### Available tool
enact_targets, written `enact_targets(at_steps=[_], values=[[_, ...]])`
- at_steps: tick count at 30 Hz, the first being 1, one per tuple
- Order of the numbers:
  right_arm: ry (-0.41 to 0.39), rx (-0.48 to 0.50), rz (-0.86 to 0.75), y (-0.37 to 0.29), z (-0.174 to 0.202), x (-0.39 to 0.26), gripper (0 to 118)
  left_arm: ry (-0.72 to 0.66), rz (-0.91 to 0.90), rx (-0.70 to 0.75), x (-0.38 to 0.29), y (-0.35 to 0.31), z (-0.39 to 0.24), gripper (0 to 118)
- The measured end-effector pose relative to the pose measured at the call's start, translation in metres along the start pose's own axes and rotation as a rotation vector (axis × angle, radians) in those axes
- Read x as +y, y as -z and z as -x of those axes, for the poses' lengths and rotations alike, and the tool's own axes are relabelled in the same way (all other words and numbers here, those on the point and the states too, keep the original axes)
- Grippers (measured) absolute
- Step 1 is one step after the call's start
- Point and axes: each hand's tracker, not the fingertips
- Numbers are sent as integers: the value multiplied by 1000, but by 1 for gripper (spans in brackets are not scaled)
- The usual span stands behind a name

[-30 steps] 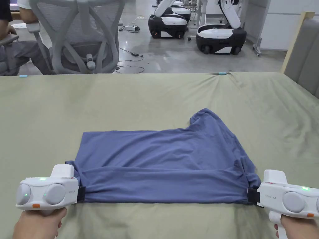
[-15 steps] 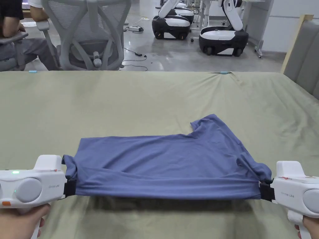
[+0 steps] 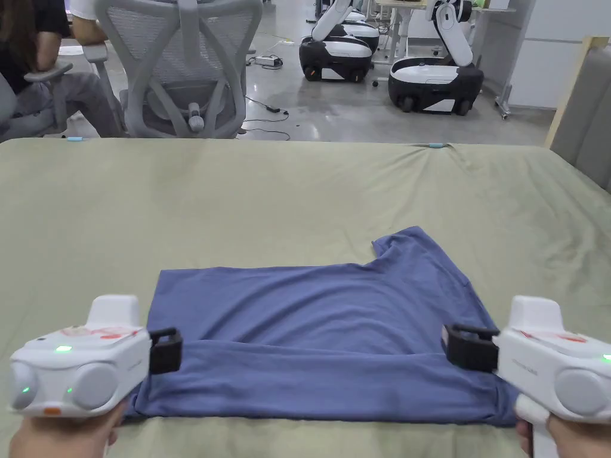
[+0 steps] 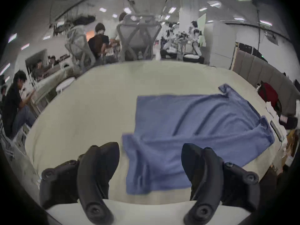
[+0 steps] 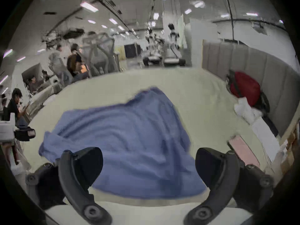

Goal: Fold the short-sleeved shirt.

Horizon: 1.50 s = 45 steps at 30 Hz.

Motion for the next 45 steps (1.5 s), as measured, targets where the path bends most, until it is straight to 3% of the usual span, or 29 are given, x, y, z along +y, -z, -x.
enact_targets(at_steps=[2, 4, 5, 6, 7, 8, 16, 23, 24, 25, 26, 27, 28, 33, 35, 37, 39, 40, 41, 44, 45], values=[[-41, 13, -54, 9, 28, 10, 115, 19, -52, -15, 11, 4, -20, 80], [-93, 11, -82, 21, 52, 12, 101, 14, -74, -51, 17, 12, -35, 79], [-112, 2, -86, 26, 63, 12, 75, 17, -87, -63, 19, 15, -42, 72], [-132, -6, -84, 30, 69, 11, 42, 33, -90, -69, 16, 23, -42, 53], [-151, -16, -78, 34, 73, 9, 8, 44, -82, -65, 16, 26, -45, 22], [-165, -29, -84, 37, 75, 6, 0, 52, -76, -56, 15, 30, -46, 0], [-172, -16, -36, 73, 68, 18, 0, 57, 19, -61, 33, 76, -29, 0], [-187, -6, 12, 119, 60, 27, 0, 9, 81, -32, 93, 162, 15, 2], [-187, -7, 17, 124, 58, 28, 0, -13, 88, -22, 101, 176, 25, 17], [-184, -6, 21, 129, 55, 30, 0, -16, 103, 1, 108, 190, 33, 43], [-180, -5, 24, 134, 52, 32, 0, 3, 138, 38, 113, 205, 34, 77], [-176, -6, 26, 138, 49, 33, 0, 25, 163, 56, 115, 222, 38, 93], [-172, -7, 28, 142, 46, 35, 0, 34, 168, 59, 117, 234, 41, 98], [-145, -20, 59, 159, 26, 42, 0, 9, 327, 32, 111, 291, 30, 92], [-136, -25, 83, 164, 16, 47, 0, 8, 429, 25, 100, 307, 24, 84], [-131, -37, 104, 170, 2, 53, 0, 3, 373, 34, 101, 299, 20, 82], [-98, -82, 124, 181, -20, 65, 0, -25, 358, 4, 103, 283, 19, 54], [-80, -92, 130, 186, -30, 71, 0, -20, 352, -1, 101, 277, 17, 34], [-59, -112, 135, 195, -42, 79, 0, -17, 350, -9, 100, 271, 16, 3], [-32, -136, 172, 222, -68, 100, 2, -22, 311, -14, 105, 254, 11, 2], [-17, -137, 190, 232, -75, 106, 12, -17, 282, -24, 110, 247, 10, 2]])
